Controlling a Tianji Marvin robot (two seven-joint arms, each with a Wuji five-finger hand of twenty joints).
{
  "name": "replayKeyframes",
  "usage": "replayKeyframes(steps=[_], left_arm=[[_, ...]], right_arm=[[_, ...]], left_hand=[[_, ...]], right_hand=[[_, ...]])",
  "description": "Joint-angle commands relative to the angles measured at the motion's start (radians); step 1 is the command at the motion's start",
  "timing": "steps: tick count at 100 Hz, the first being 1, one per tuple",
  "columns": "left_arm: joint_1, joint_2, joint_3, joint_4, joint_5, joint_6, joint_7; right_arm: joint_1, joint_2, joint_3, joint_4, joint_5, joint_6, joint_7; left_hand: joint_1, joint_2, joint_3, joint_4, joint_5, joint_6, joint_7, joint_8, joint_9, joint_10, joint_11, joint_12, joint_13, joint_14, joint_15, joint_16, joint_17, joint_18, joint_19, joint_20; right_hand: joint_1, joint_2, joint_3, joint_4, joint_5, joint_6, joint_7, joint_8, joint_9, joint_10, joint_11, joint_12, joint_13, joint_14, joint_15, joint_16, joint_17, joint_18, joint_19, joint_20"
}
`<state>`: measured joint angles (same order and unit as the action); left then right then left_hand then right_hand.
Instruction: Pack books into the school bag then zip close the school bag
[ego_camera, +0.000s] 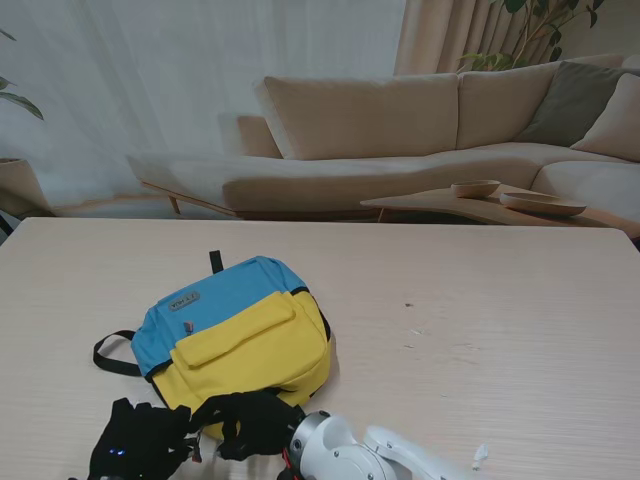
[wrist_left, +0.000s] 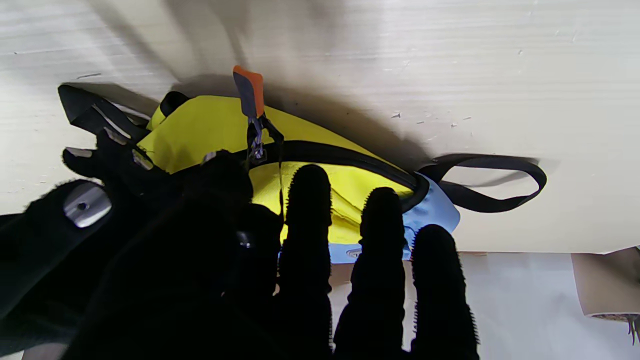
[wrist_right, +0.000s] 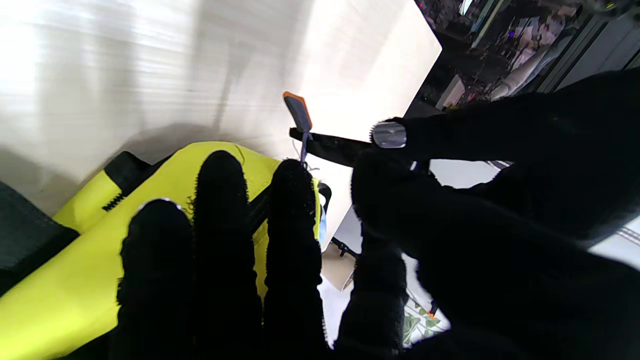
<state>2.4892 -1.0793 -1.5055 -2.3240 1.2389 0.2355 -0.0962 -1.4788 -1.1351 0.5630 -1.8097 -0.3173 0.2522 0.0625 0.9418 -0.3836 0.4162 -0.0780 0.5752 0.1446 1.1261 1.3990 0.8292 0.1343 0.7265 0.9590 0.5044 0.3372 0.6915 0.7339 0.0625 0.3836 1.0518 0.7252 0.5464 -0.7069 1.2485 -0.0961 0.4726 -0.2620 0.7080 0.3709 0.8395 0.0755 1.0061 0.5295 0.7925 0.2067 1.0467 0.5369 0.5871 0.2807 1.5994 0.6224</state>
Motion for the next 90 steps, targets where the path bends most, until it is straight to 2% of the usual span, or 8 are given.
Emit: replayKeyframes(steps=[1, 9, 14, 33, 61, 77, 78, 90], left_arm=[[0.019, -0.006, 0.009, -0.057, -0.003, -0.013, 0.003], [0.026, -0.008, 0.008, -0.056, -0.005, -0.014, 0.027], [0.031, -0.010, 0.007, -0.056, -0.009, -0.017, 0.047], [0.035, -0.011, 0.001, -0.056, -0.016, -0.025, 0.064], [0.027, -0.011, 0.001, -0.056, -0.018, -0.015, 0.043], [0.021, -0.011, -0.002, -0.055, -0.036, -0.025, 0.043], [0.021, -0.011, -0.002, -0.055, -0.037, -0.025, 0.043], [0.021, -0.011, -0.005, -0.054, -0.044, -0.033, 0.044]], right_arm=[[-0.016, -0.013, 0.001, 0.010, 0.008, 0.007, 0.011], [-0.025, -0.017, 0.007, 0.008, 0.014, 0.010, -0.001], [-0.027, -0.016, 0.009, 0.006, 0.018, 0.010, 0.001], [-0.024, -0.012, 0.004, 0.006, 0.048, -0.003, 0.021], [-0.041, -0.012, 0.019, -0.005, 0.063, -0.020, 0.015], [-0.035, -0.013, 0.012, -0.007, 0.061, -0.015, 0.016], [-0.035, -0.014, 0.011, -0.006, 0.061, -0.014, 0.016], [-0.024, -0.020, -0.007, 0.006, 0.061, -0.007, 0.010]], left_hand=[[0.040, -0.015, 0.019, 0.028, -0.032, -0.168, 0.080, 0.028, 0.012, 0.000, 0.022, 0.023, 0.015, 0.009, 0.026, 0.011, -0.009, 0.041, 0.048, 0.012], [0.039, -0.015, 0.020, 0.027, -0.030, -0.170, 0.080, 0.029, 0.011, 0.000, 0.020, 0.026, 0.015, 0.008, 0.026, 0.011, -0.008, 0.040, 0.048, 0.012], [0.038, -0.015, 0.020, 0.026, -0.029, -0.172, 0.079, 0.029, 0.010, 0.004, 0.018, 0.027, 0.015, 0.010, 0.026, 0.012, -0.008, 0.040, 0.049, 0.013], [0.036, -0.013, 0.023, 0.024, -0.029, -0.172, 0.077, 0.031, 0.012, 0.004, 0.014, 0.030, 0.016, 0.010, 0.026, 0.012, -0.007, 0.042, 0.052, 0.014], [0.033, -0.012, 0.026, 0.023, -0.029, -0.172, 0.077, 0.032, 0.012, 0.007, 0.013, 0.035, 0.016, 0.010, 0.027, 0.013, -0.007, 0.042, 0.054, 0.015], [0.029, -0.009, 0.028, 0.022, -0.029, -0.172, 0.077, 0.032, 0.011, 0.010, 0.012, 0.034, 0.019, 0.012, 0.027, 0.014, -0.006, 0.043, 0.055, 0.016], [0.032, -0.014, 0.027, 0.022, -0.029, -0.172, 0.077, 0.032, 0.016, -0.012, 0.013, 0.034, 0.019, 0.011, 0.028, 0.014, -0.006, 0.043, 0.055, 0.016], [0.029, -0.011, 0.028, 0.021, -0.029, -0.172, 0.077, 0.032, 0.017, -0.003, 0.012, 0.032, 0.020, 0.013, 0.028, 0.013, -0.005, 0.044, 0.057, 0.016]], right_hand=[[-0.035, 0.012, 0.021, -0.013, -0.154, 0.194, -0.175, -0.089, -0.016, 0.008, 0.032, -0.002, 0.046, 0.009, 0.029, 0.008, 0.020, 0.013, 0.065, 0.014], [-0.052, 0.023, 0.016, -0.005, -0.166, 0.227, -0.170, -0.101, -0.008, 0.012, 0.035, -0.008, 0.055, 0.019, 0.027, 0.006, 0.026, 0.020, 0.068, 0.015], [-0.063, 0.032, 0.006, 0.007, -0.169, 0.235, -0.133, -0.150, -0.005, 0.012, 0.046, -0.022, 0.062, 0.020, 0.026, 0.001, 0.029, 0.017, 0.071, 0.013], [-0.057, 0.028, 0.005, 0.000, 0.006, 0.137, -0.078, -0.134, 0.030, 0.027, 0.032, -0.026, 0.079, 0.030, 0.024, -0.003, 0.032, 0.035, 0.071, 0.015], [-0.038, 0.019, 0.004, -0.011, 0.069, 0.046, -0.088, -0.105, 0.036, 0.030, 0.024, -0.018, 0.080, 0.033, 0.026, -0.004, 0.028, 0.038, 0.068, 0.015], [-0.045, 0.025, 0.002, -0.010, 0.062, 0.060, -0.110, -0.091, 0.040, 0.030, 0.020, -0.013, 0.078, 0.033, 0.029, -0.003, 0.027, 0.043, 0.067, 0.016], [-0.045, 0.025, 0.002, -0.010, 0.062, 0.061, -0.111, -0.090, 0.040, 0.030, 0.020, -0.013, 0.078, 0.033, 0.029, -0.003, 0.027, 0.043, 0.067, 0.016], [-0.043, 0.023, 0.002, -0.010, 0.074, 0.064, -0.112, -0.080, 0.042, 0.027, 0.023, -0.004, 0.079, 0.033, 0.035, -0.001, 0.025, 0.042, 0.066, 0.017]])
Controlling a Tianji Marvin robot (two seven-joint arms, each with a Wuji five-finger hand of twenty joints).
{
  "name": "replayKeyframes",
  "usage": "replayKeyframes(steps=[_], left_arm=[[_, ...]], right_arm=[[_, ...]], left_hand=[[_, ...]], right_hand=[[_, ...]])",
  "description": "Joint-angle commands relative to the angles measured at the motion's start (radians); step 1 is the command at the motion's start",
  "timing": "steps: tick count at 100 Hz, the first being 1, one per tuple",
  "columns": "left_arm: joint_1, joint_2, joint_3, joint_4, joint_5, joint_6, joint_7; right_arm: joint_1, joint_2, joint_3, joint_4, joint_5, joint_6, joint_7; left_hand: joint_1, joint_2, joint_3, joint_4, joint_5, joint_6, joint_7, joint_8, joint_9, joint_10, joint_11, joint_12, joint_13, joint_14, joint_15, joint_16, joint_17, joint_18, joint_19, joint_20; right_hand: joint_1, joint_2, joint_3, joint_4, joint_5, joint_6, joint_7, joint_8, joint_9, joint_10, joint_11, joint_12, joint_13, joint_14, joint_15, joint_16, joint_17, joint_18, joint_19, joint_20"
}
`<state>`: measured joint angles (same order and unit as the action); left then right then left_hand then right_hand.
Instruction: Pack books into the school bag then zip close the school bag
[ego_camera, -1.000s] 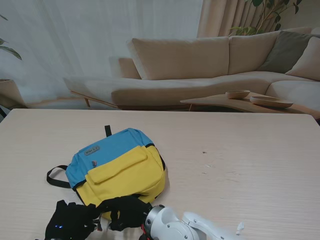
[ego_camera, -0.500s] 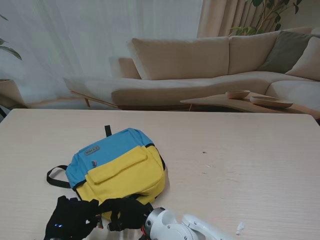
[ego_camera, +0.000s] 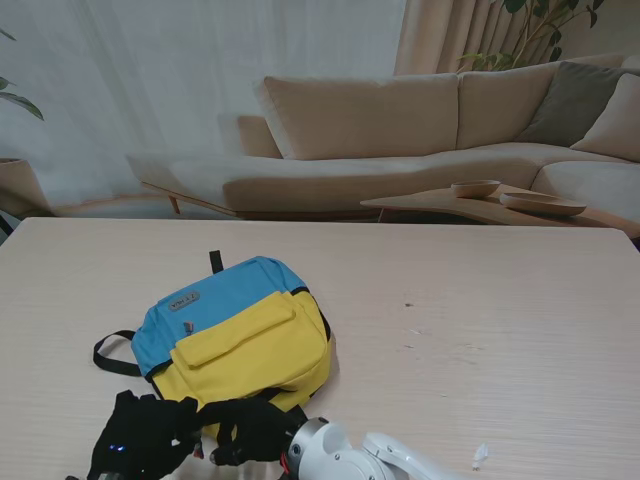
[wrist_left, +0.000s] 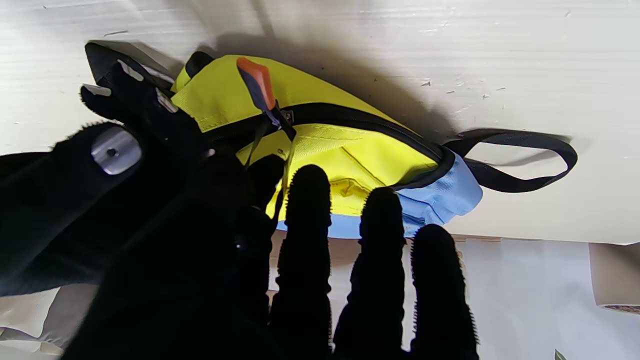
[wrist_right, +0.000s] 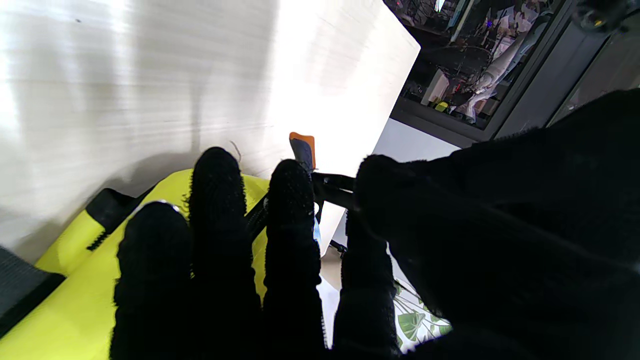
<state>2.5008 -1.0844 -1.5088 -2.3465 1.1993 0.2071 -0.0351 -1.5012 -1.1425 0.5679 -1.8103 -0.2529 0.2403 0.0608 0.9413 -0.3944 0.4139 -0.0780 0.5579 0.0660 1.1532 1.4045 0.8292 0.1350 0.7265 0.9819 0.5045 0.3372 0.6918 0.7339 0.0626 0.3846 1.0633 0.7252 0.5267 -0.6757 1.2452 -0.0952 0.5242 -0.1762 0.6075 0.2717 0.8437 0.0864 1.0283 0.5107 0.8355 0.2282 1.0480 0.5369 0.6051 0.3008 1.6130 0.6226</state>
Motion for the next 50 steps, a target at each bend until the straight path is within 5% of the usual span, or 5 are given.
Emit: replayKeyframes(steps=[1, 15, 25, 41, 50], left_arm=[[0.009, -0.006, -0.002, -0.032, -0.004, -0.004, -0.017], [0.007, -0.007, -0.004, -0.031, -0.011, -0.005, -0.012], [0.003, -0.007, -0.007, -0.031, -0.020, -0.006, -0.012], [-0.007, -0.007, -0.017, -0.028, -0.039, -0.007, -0.025], [-0.005, -0.008, -0.028, -0.027, -0.070, -0.011, -0.032]], right_arm=[[0.000, -0.013, -0.013, 0.007, -0.003, 0.005, 0.011], [0.012, -0.016, -0.033, 0.025, -0.003, 0.004, 0.013], [0.013, -0.016, -0.041, 0.032, -0.001, 0.002, 0.015], [0.010, -0.019, -0.044, 0.040, -0.005, -0.012, 0.006], [0.003, -0.020, -0.040, 0.040, -0.004, -0.018, -0.003]], left_hand=[[0.031, -0.003, 0.029, 0.020, -0.012, -0.094, 0.050, 0.027, 0.020, -0.021, 0.012, 0.010, 0.020, 0.013, 0.028, 0.013, -0.005, 0.043, 0.045, 0.016], [0.027, 0.002, 0.032, 0.021, -0.012, -0.094, 0.050, 0.027, 0.012, 0.009, 0.012, 0.010, 0.018, 0.015, 0.028, 0.013, -0.005, 0.044, 0.045, 0.016], [0.027, 0.001, 0.033, 0.021, -0.012, -0.094, 0.050, 0.027, 0.013, 0.006, 0.012, 0.009, 0.018, 0.015, 0.027, 0.013, -0.005, 0.045, 0.045, 0.016], [0.014, 0.001, 0.023, 0.012, -0.026, -0.109, 0.035, 0.017, -0.006, -0.006, -0.002, -0.003, 0.000, 0.013, 0.014, 0.008, -0.017, 0.037, 0.036, 0.012], [0.043, 0.021, -0.123, 0.031, -0.119, -0.116, -0.151, -0.246, -0.139, 0.008, -0.107, -0.229, -0.074, 0.012, -0.069, -0.029, -0.062, 0.024, -0.033, -0.017]], right_hand=[[-0.023, -0.009, 0.005, -0.011, 0.025, -0.021, -0.010, 0.021, 0.038, 0.017, 0.001, 0.016, 0.036, 0.011, 0.034, -0.001, 0.007, 0.022, 0.052, 0.016], [-0.021, -0.012, 0.007, -0.014, 0.192, 0.002, 0.072, 0.085, 0.053, 0.024, 0.000, 0.030, 0.044, 0.013, 0.044, 0.002, 0.009, 0.029, 0.052, 0.018], [-0.006, -0.062, 0.002, -0.048, 0.245, 0.004, 0.311, 0.040, 0.061, 0.027, -0.007, 0.040, 0.048, 0.015, 0.048, 0.000, 0.009, 0.035, 0.051, 0.020], [-0.047, -0.018, -0.081, -0.080, 0.366, -0.004, 0.437, 0.200, 0.083, 0.022, 0.010, 0.067, 0.066, 0.023, 0.052, -0.002, 0.013, 0.041, 0.052, 0.022], [-0.031, 0.004, -0.102, -0.091, 0.397, -0.002, 0.450, 0.223, 0.093, 0.030, 0.008, 0.076, 0.070, 0.031, 0.052, -0.003, 0.012, 0.049, 0.051, 0.022]])
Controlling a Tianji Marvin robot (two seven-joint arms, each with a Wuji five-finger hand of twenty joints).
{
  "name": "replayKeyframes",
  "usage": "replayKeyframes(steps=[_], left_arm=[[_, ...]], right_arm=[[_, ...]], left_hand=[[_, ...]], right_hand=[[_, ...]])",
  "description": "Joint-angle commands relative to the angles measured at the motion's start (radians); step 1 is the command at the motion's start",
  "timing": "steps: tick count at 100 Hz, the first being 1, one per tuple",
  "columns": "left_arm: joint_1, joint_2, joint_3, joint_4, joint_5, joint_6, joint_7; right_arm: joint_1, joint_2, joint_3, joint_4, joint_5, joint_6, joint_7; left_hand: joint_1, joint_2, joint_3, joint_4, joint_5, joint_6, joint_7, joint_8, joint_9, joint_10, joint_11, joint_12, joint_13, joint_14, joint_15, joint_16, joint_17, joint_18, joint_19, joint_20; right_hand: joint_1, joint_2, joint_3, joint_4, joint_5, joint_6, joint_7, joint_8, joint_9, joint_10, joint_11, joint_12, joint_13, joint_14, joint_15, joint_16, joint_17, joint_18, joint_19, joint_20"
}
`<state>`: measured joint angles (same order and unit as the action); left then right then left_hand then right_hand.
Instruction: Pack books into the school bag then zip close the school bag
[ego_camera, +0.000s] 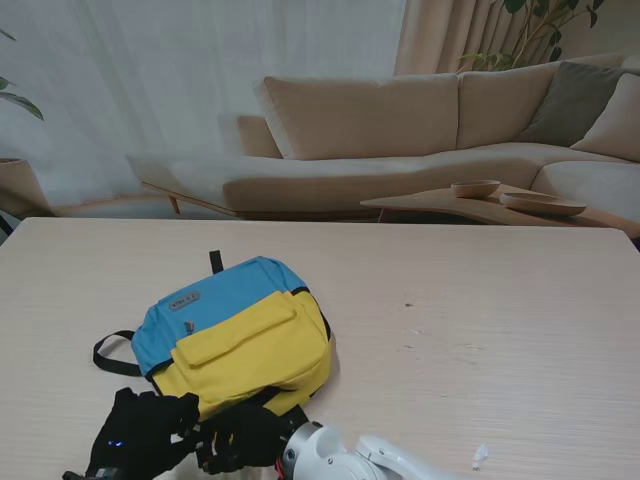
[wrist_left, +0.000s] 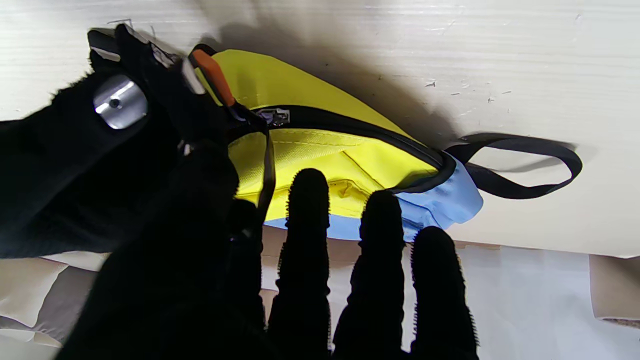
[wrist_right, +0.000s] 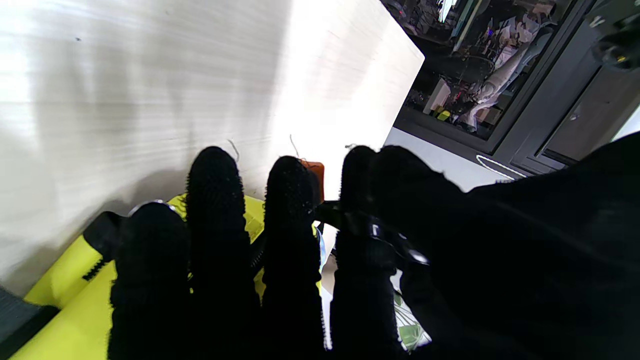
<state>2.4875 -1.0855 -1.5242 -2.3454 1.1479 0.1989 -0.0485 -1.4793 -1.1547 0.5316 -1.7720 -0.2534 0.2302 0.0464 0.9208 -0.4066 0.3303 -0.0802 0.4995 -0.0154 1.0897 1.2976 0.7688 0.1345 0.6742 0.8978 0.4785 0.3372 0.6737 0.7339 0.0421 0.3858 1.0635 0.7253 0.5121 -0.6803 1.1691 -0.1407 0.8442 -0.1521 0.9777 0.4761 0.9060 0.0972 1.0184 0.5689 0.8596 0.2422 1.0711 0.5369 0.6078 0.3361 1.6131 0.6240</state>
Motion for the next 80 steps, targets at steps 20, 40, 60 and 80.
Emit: replayKeyframes(steps=[20, 40, 60, 80], left_arm=[[0.035, -0.019, -0.061, -0.019, -0.090, -0.070, 0.049], [0.046, -0.019, -0.106, -0.007, -0.074, -0.119, 0.044], [-0.018, -0.008, -0.113, 0.091, -0.017, -0.191, 0.035], [-0.076, 0.000, -0.082, 0.181, 0.024, -0.205, 0.060]], right_arm=[[-0.022, -0.004, 0.007, -0.003, -0.022, -0.014, 0.010], [-0.027, 0.001, 0.020, -0.009, -0.027, -0.018, 0.014], [-0.039, 0.009, 0.038, -0.014, -0.029, -0.030, 0.022], [-0.046, 0.012, 0.051, -0.018, -0.031, -0.034, 0.025]], left_hand=[[-0.116, 0.095, 0.088, 0.038, -0.092, -0.059, -0.550, -0.666, -0.256, 0.011, -0.289, -0.355, -0.173, -0.009, -0.222, -0.094, -0.107, 0.001, -0.173, -0.026], [-0.138, 0.092, 0.091, 0.034, -0.166, -0.112, -0.629, -0.768, -0.339, -0.016, -0.373, -0.410, -0.243, -0.041, -0.323, -0.141, -0.140, -0.029, -0.267, -0.043], [-0.207, 0.052, 0.126, 0.027, -0.275, -0.170, -0.643, -0.814, -0.439, -0.064, -0.399, -0.421, -0.303, -0.091, -0.389, -0.164, -0.144, -0.056, -0.386, -0.045], [-0.244, 0.021, 0.177, 0.017, -0.346, -0.197, -0.632, -0.822, -0.487, -0.089, -0.391, -0.414, -0.321, -0.110, -0.403, -0.159, -0.144, -0.069, -0.434, -0.021]], right_hand=[[-0.004, 0.018, -0.036, -0.048, 0.088, -0.025, 0.075, 0.027, 0.030, 0.024, 0.007, 0.019, 0.045, 0.016, 0.024, -0.006, 0.004, 0.016, 0.048, 0.021], [0.000, 0.022, -0.039, -0.047, 0.091, -0.023, 0.071, 0.032, 0.033, 0.027, 0.001, 0.019, 0.043, 0.018, 0.021, -0.008, 0.002, 0.019, 0.046, 0.021], [0.001, 0.022, -0.040, -0.047, 0.093, -0.022, 0.069, 0.035, 0.033, 0.028, -0.003, 0.019, 0.044, 0.019, 0.017, -0.010, 0.001, 0.019, 0.045, 0.021], [0.004, 0.021, -0.039, -0.046, 0.094, -0.019, 0.068, 0.039, 0.034, 0.032, -0.006, 0.019, 0.043, 0.021, 0.015, -0.011, -0.002, 0.019, 0.043, 0.021]])
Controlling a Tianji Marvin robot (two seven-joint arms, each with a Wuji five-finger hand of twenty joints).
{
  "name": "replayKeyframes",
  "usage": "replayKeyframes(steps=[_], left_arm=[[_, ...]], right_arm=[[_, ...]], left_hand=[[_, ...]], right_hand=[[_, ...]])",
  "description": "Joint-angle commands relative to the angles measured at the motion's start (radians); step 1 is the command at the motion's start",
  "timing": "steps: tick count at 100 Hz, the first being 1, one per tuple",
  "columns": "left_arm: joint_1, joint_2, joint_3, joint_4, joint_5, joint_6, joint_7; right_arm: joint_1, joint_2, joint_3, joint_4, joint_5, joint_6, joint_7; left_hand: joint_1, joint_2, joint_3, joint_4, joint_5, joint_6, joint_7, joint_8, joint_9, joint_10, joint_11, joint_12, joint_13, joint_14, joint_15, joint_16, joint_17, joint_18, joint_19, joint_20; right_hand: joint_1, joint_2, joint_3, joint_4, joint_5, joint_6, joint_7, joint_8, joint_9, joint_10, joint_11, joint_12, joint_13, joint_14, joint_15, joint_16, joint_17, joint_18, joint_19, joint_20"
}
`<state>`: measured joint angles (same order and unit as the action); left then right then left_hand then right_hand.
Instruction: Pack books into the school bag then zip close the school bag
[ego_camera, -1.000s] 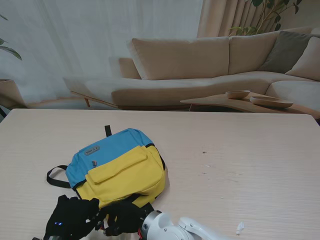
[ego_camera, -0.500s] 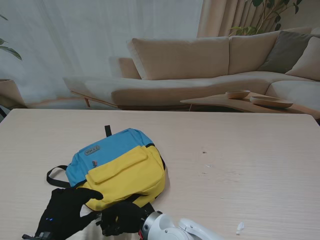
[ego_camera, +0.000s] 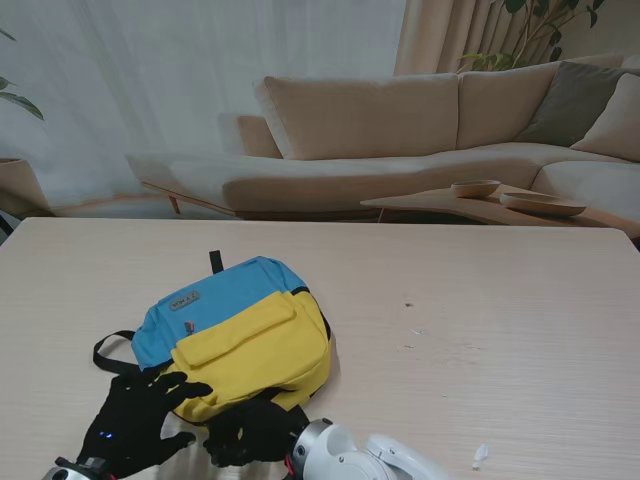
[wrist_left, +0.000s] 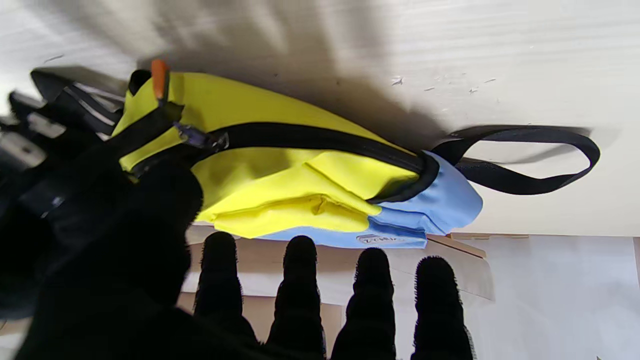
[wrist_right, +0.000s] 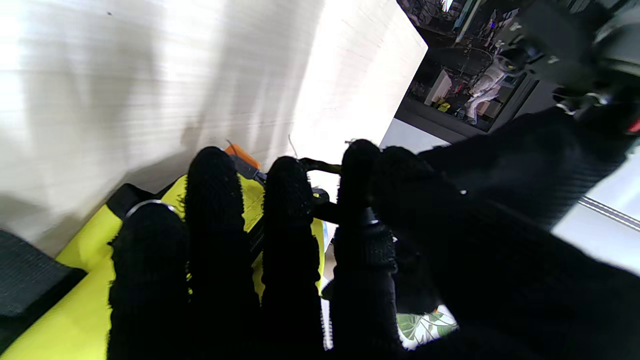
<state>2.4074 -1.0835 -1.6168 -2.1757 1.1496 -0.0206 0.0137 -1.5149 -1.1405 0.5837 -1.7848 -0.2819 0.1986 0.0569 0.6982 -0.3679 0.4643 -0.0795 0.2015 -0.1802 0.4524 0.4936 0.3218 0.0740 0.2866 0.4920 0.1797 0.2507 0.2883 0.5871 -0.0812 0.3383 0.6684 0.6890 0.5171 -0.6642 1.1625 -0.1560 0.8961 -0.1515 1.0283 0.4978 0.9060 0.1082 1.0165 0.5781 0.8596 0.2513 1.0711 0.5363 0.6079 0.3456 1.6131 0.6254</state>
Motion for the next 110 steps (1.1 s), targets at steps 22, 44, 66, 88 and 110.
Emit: replayKeyframes(steps=[22, 44, 66, 88, 110], left_arm=[[-0.032, 0.003, 0.054, 0.071, 0.066, 0.059, 0.034], [-0.085, 0.004, 0.095, 0.135, 0.068, 0.098, 0.090], [-0.112, 0.002, 0.106, 0.167, 0.046, 0.103, 0.116], [-0.096, 0.000, 0.091, 0.165, 0.056, 0.113, 0.132], [-0.090, -0.002, 0.077, 0.171, 0.053, 0.116, 0.143]], right_arm=[[-0.012, -0.002, 0.002, -0.004, -0.005, -0.007, 0.012], [-0.013, -0.001, 0.004, 0.000, -0.005, -0.011, 0.013], [-0.010, 0.015, 0.017, 0.000, -0.036, -0.020, 0.042], [-0.024, 0.041, 0.090, -0.008, -0.077, -0.043, 0.090], [-0.050, 0.061, 0.189, -0.006, -0.095, -0.078, 0.140]], left_hand=[[0.007, -0.043, 0.119, 0.014, -0.030, -0.047, 0.057, 0.000, -0.053, -0.032, 0.020, 0.003, -0.025, -0.031, -0.002, 0.002, -0.018, -0.026, -0.044, 0.037], [0.198, -0.062, 0.137, -0.021, 0.229, -0.047, 0.342, 0.234, -0.013, -0.016, 0.089, 0.037, -0.015, -0.028, 0.067, 0.027, -0.014, -0.017, 0.028, 0.036], [0.328, -0.050, 0.043, -0.008, 0.375, -0.063, 0.545, 0.389, 0.048, -0.017, 0.124, 0.054, 0.003, -0.009, 0.112, 0.035, -0.015, -0.008, 0.061, 0.024], [0.305, -0.067, 0.107, -0.011, 0.357, -0.042, 0.556, 0.464, 0.050, -0.017, 0.135, 0.068, -0.014, -0.020, 0.103, 0.014, -0.015, -0.006, 0.054, 0.005], [0.296, -0.073, 0.135, -0.020, 0.352, -0.036, 0.555, 0.496, 0.050, -0.019, 0.138, 0.074, -0.011, -0.021, 0.097, 0.015, -0.016, -0.006, 0.050, 0.002]], right_hand=[[0.000, 0.005, -0.032, -0.031, 0.045, -0.022, 0.017, 0.021, 0.037, 0.019, -0.008, 0.010, 0.045, 0.011, 0.014, -0.011, -0.001, 0.012, 0.043, 0.021], [0.000, 0.005, -0.030, -0.031, 0.047, -0.015, 0.018, 0.025, 0.042, 0.021, -0.008, 0.011, 0.049, 0.013, 0.015, -0.011, 0.000, 0.013, 0.044, 0.022], [-0.056, 0.010, -0.018, -0.019, 0.108, 0.021, 0.089, 0.170, 0.099, 0.015, 0.086, 0.094, 0.113, 0.010, 0.116, 0.012, 0.056, 0.015, 0.077, 0.026], [-0.180, 0.112, -0.038, 0.069, 0.286, 0.070, 0.107, 0.416, 0.228, 0.011, 0.191, 0.206, 0.228, 0.028, 0.262, 0.016, 0.166, 0.044, 0.147, 0.018], [-0.203, 0.142, -0.049, 0.107, 0.326, 0.069, 0.113, 0.519, 0.255, 0.004, 0.203, 0.233, 0.254, 0.028, 0.280, 0.005, 0.191, 0.048, 0.165, 0.011]])
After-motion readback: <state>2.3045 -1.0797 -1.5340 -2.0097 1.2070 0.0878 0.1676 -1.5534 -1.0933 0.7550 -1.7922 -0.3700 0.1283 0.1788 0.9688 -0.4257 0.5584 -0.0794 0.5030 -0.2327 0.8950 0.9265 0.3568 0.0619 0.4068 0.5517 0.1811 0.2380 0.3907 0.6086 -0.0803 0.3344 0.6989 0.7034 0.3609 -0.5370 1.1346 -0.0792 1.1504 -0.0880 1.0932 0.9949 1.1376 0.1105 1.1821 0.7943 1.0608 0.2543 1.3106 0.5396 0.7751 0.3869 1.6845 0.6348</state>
